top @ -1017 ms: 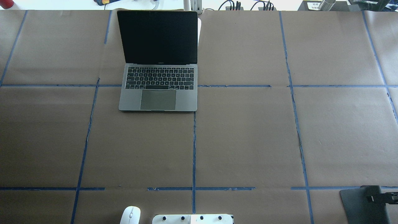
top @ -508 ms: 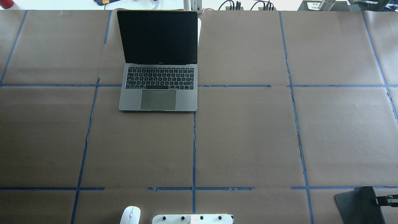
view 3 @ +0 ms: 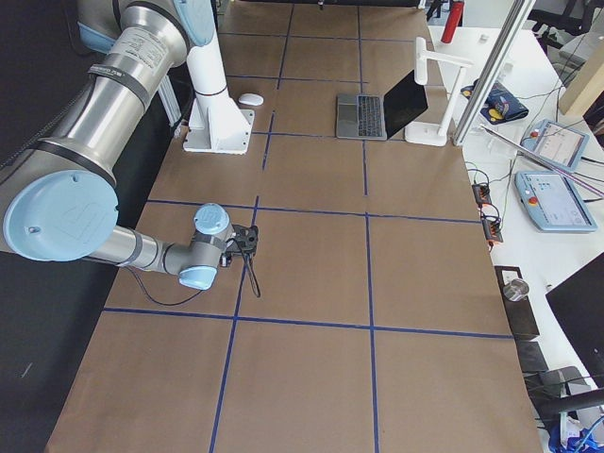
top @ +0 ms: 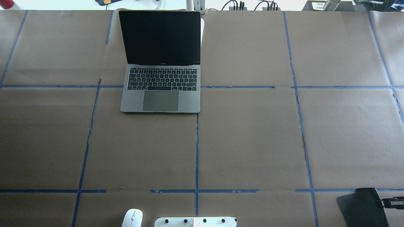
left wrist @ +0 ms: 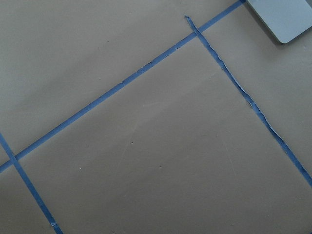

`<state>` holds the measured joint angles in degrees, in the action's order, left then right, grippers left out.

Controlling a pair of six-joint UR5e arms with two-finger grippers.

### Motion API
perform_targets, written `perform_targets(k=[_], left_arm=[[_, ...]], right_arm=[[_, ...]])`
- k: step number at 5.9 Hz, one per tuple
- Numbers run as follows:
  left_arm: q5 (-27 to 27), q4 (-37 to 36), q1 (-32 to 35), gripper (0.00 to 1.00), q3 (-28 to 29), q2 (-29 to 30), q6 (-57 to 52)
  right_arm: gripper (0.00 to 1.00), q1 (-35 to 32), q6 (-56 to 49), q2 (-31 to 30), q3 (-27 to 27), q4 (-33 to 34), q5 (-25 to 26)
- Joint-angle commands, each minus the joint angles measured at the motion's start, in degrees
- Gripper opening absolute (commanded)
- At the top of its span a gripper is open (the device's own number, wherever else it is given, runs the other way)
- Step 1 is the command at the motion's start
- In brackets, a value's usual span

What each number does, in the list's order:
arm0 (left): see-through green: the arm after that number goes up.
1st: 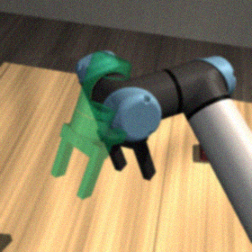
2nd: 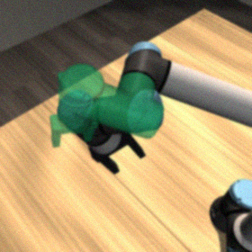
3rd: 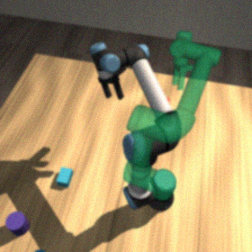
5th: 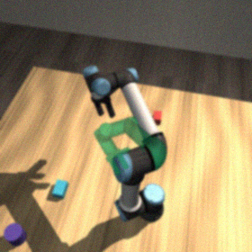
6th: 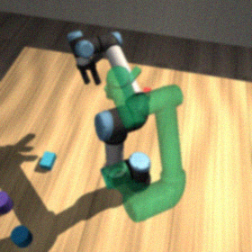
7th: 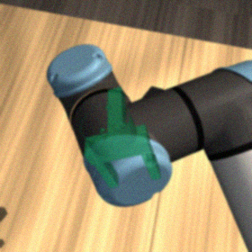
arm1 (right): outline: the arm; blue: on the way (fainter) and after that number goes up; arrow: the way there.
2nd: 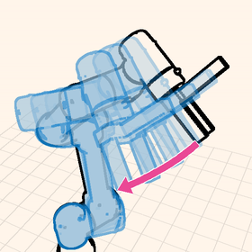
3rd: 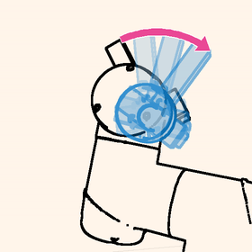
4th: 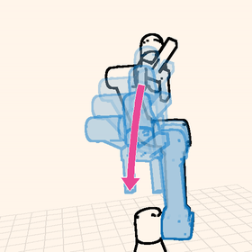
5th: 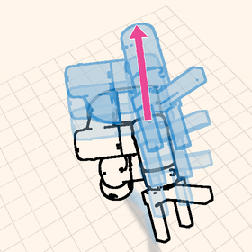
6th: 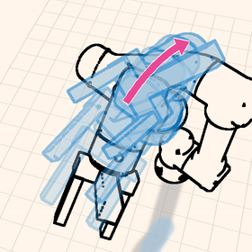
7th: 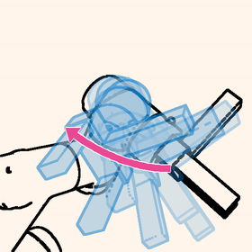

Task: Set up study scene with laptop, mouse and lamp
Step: 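Grasp the dark grey mouse pad with the right gripper, then drag the mouse pad with the right gripper beside the laptop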

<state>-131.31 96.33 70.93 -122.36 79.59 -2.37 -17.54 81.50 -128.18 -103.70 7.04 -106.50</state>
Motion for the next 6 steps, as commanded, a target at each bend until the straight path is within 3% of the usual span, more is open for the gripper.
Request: perform_targets(k=[1, 3, 6], left_arm=[[0.0, 0.0, 0.0, 1.00, 0.1, 0.0, 0.0], [0.0, 0.0, 0.0, 1.00, 0.1, 0.0, 0.0], [-0.4, 0.0, 0.0, 1.00, 0.1, 0.0, 0.0]], right_arm=[[0.00, -4.3, 0.1, 1.1, -2.4, 0.0, -0.5], [0.00, -9.1, 0.1, 6.9, -1.9, 2.3, -1.3], [0.00, -15.5, 0.1, 21.7, -2.2, 17.8, -2.7]])
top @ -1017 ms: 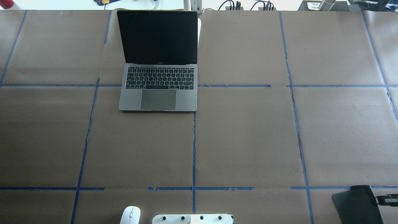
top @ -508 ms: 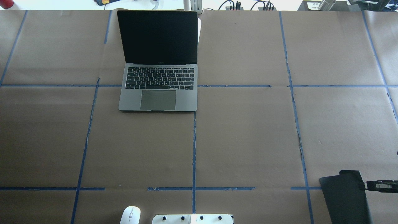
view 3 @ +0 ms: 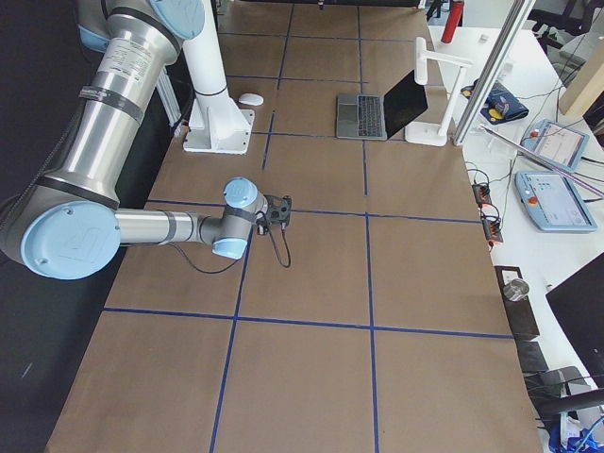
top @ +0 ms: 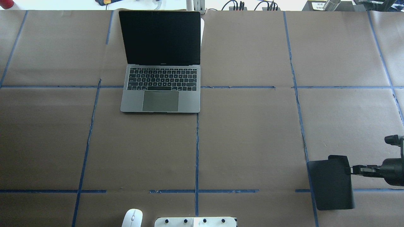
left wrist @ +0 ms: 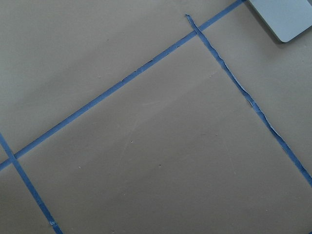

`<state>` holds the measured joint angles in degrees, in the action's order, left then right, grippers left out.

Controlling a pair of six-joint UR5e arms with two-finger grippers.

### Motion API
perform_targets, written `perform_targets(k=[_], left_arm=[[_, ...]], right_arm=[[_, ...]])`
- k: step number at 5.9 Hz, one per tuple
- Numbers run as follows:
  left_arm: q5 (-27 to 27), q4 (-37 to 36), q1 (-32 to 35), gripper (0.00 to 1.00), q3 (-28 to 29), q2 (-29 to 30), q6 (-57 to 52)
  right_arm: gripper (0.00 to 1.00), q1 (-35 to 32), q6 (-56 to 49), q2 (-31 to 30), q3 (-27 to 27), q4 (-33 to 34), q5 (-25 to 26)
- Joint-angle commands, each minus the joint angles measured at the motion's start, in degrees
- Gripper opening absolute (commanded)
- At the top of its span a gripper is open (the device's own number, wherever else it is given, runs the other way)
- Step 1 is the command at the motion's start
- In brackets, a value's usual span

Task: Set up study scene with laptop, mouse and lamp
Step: 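Drag the mouse pad with the right gripper beside the laptop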

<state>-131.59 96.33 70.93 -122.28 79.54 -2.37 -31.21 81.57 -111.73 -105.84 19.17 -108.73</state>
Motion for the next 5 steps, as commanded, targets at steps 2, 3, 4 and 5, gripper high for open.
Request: perform_targets(k=[2, 3, 4, 5], left_arm=[[-0.1, 0.0, 0.0, 1.00, 0.2, 0.0, 0.0], [-0.1, -0.1, 0.0, 1.00, 0.3, 0.1, 0.0], [-0.1, -0.1, -0.1, 1.00, 0.4, 0.1, 0.0], [-0.1, -0.1, -0.2, 1.00, 0.5, 0.2, 0.0]], right_arm=[[0.00, -5.3, 0.1, 19.5, -0.1, 21.9, -1.1], [0.00, -6.4, 0.1, 27.5, 0.5, 31.5, -0.9], [0.00, -7.4, 0.3, 36.6, 3.4, 39.3, -0.7], [0.00, -7.8, 1.6, 45.3, 11.4, 40.7, -0.5]])
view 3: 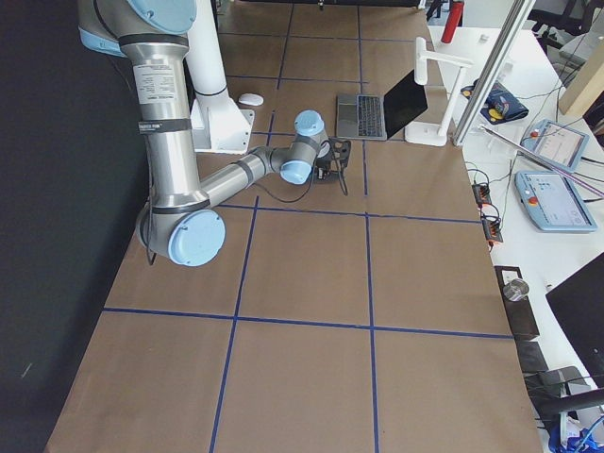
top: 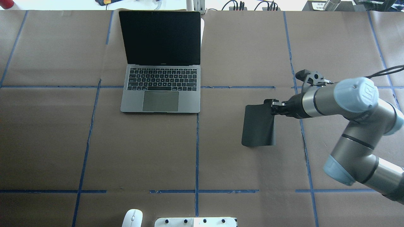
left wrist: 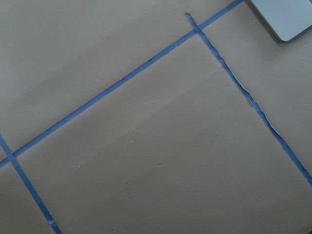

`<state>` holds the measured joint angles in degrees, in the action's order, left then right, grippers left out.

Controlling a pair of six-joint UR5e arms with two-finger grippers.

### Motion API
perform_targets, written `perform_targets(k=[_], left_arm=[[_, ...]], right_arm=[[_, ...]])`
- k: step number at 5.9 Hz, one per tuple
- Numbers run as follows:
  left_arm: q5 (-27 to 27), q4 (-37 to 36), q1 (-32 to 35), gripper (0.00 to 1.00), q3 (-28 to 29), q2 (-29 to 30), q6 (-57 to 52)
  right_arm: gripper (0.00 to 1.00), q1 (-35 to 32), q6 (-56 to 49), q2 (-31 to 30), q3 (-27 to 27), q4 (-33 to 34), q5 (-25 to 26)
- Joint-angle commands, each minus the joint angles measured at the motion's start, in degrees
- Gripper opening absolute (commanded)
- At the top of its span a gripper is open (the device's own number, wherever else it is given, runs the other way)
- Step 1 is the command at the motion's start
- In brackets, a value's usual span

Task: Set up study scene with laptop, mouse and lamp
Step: 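Drag the mouse pad with the right gripper beside the laptop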

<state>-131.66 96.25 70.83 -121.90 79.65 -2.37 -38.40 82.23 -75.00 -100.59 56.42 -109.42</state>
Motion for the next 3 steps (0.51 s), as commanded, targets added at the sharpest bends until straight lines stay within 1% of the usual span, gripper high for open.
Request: perform_targets(k=[1, 3], left_arm=[[0.0, 0.0, -0.1, 1.00, 0.3, 0.1, 0.0], [0.0, -0.1, -0.1, 1.00, 0.3, 0.0, 0.0]], right_arm=[[0.00, -0.9, 1.4, 14.0, 11.9, 3.4, 0.3], [0.00, -2.3, 2.2, 22.7, 22.1, 3.4, 0.3]])
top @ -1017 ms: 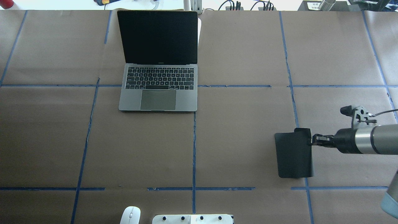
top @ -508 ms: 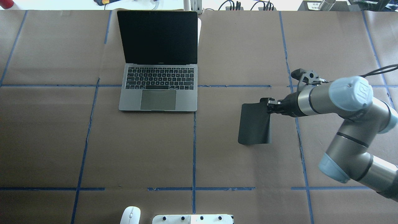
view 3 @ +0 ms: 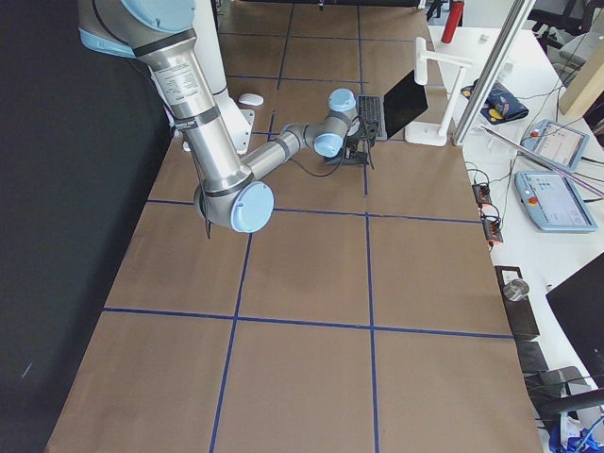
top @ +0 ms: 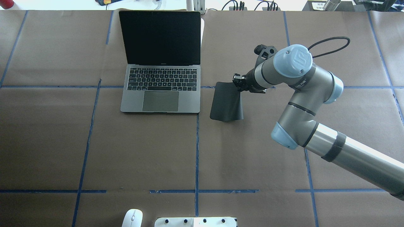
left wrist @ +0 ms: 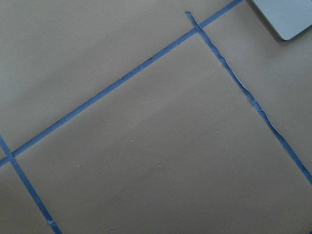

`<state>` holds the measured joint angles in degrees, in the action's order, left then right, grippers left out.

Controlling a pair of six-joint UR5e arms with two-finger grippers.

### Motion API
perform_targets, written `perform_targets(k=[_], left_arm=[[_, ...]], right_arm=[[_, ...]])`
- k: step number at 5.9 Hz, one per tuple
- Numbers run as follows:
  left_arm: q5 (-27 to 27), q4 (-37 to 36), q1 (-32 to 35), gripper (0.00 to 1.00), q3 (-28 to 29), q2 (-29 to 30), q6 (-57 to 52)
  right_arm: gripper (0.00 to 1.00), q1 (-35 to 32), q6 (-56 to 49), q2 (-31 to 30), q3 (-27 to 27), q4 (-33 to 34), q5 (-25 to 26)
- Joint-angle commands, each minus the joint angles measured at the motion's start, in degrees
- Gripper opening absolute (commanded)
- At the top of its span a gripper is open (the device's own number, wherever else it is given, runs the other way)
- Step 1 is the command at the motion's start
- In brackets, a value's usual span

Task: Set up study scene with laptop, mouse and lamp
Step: 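Drag the mouse pad with the right gripper beside the laptop, then release the mouse pad and withdraw the right gripper while the left arm lowers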

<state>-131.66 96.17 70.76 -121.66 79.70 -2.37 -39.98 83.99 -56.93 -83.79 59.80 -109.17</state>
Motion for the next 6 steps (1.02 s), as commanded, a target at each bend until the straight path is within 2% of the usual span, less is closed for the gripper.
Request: perform_targets(k=[1, 2, 3, 4, 5, 6], left_arm=[[0.0, 0.0, 0.0, 1.00, 0.1, -0.1, 0.0], [0.0, 0.0, 0.0, 1.00, 0.1, -0.1, 0.0], [0.1, 0.0, 0.0, 1.00, 0.1, -0.1, 0.0], [0.1, 0.0, -0.1, 1.00, 0.0, 0.0, 0.1], [0.2, 0.0, -0.4, 1.00, 0.0, 0.5, 0.1], [0.2, 0.2, -0.8, 1.00, -0.1, 1.7, 0.2]], right_arm=[[0.00, -0.9, 0.6, 8.2, 9.3, 0.1, 0.0], [0.00, -0.9, 0.6, 8.5, 9.7, 0.0, 0.1], [0.82, -0.7, 0.4, 8.4, 9.6, -0.1, 0.1], [1.00, -0.7, -0.1, 8.6, 9.6, 0.0, 0.0], [1.00, -1.0, -0.8, 8.1, 8.9, 0.4, -1.4], [1.00, -2.5, -2.8, 6.8, 8.2, 1.0, -5.1]])
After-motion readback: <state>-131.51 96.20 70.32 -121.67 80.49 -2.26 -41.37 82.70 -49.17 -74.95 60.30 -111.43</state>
